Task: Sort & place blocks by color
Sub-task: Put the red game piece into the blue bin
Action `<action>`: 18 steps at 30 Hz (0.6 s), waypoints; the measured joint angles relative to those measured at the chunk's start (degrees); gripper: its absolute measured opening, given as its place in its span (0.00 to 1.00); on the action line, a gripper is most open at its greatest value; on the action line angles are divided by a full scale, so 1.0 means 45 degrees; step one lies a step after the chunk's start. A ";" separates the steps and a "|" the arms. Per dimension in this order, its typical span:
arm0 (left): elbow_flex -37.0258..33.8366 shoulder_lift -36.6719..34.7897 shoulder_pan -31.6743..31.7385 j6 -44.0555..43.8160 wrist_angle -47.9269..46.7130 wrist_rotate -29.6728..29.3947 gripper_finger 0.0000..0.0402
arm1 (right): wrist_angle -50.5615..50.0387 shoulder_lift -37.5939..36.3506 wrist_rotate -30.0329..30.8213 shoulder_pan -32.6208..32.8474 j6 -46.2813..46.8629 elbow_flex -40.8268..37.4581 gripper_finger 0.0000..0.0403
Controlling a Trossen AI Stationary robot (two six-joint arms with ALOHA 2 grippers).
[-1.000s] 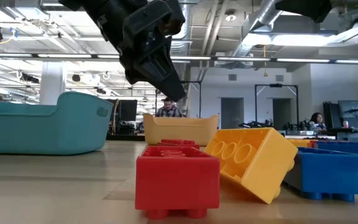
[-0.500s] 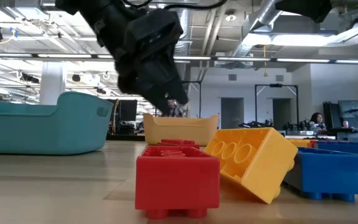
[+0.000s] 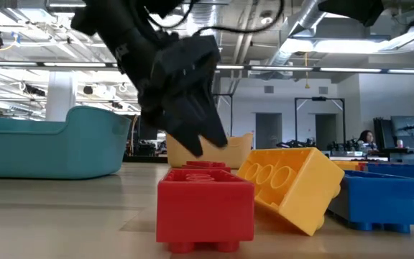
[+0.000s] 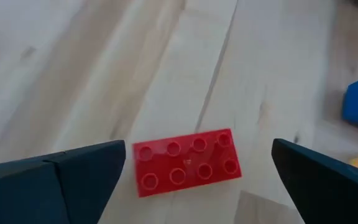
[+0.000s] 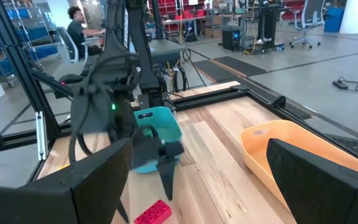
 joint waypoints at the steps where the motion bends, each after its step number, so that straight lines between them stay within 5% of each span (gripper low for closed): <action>1: 0.0069 0.0158 0.0000 -0.0004 -0.0028 0.0009 0.97 | -0.0004 0.0000 0.0000 0.0000 0.0000 0.0000 0.98; 18: 0.0850 0.1481 -0.0001 0.0320 -0.0806 -0.0180 0.97 | -0.0016 0.0000 0.0000 0.0000 0.0000 0.0000 0.98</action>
